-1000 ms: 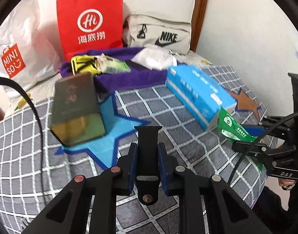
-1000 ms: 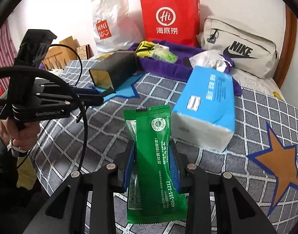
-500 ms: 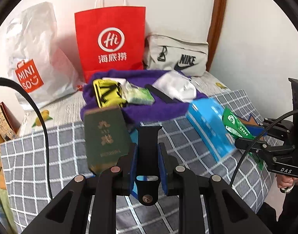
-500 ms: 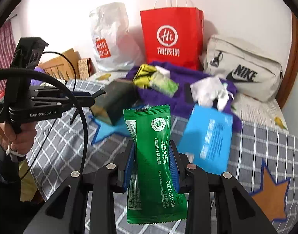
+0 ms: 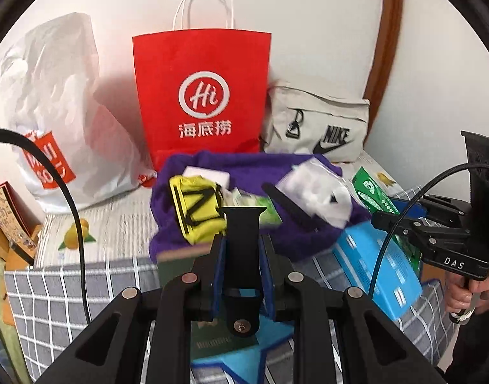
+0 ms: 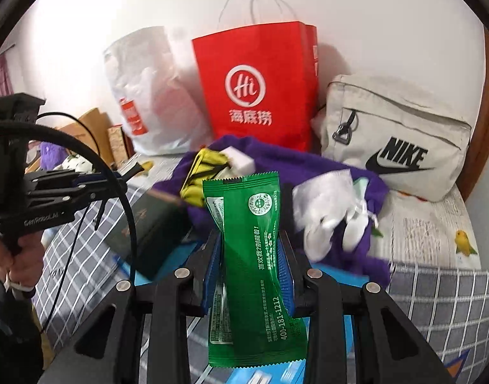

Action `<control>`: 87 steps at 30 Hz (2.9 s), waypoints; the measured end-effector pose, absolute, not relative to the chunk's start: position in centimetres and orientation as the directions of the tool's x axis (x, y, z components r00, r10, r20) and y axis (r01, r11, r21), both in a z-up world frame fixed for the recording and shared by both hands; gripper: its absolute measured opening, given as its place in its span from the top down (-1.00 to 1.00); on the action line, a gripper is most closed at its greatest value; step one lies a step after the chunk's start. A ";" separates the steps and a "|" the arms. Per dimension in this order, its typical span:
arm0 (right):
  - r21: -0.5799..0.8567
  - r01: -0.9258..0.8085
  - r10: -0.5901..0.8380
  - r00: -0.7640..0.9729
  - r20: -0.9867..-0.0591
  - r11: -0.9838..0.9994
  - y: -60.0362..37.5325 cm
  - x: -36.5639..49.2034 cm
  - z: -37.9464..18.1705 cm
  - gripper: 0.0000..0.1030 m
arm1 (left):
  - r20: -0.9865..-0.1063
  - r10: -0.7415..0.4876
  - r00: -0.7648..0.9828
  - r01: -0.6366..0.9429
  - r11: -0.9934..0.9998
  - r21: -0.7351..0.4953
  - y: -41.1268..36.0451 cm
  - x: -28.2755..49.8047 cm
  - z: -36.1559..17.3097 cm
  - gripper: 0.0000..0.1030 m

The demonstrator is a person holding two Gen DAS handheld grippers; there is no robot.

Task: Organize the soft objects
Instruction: 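Carry the green packet and black strap over the purple towel with both tools, then open the right tool releasing the green packet while the left tool releases the strap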

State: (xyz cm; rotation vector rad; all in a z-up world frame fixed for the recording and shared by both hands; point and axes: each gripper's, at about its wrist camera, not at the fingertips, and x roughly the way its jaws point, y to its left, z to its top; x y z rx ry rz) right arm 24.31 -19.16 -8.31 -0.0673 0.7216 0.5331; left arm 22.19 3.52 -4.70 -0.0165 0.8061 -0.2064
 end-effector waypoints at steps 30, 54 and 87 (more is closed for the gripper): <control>0.161 -0.392 0.377 0.572 -0.728 0.906 -17.0 39.5 -10.3 0.35 | -0.776 -0.207 0.596 0.140 0.978 -0.153 3.0 37.5 -7.7 0.61; 0.059 -0.420 0.293 0.520 -0.803 0.906 -15.1 40.1 -13.4 0.33 | -0.827 -0.230 0.514 0.154 0.973 -0.175 2.2 39.3 -11.2 0.61; 0.080 -0.352 0.255 0.487 -0.835 0.933 -16.8 41.6 -15.1 0.28 | -0.866 -0.217 0.451 0.144 0.975 -0.169 2.0 40.4 -13.3 0.61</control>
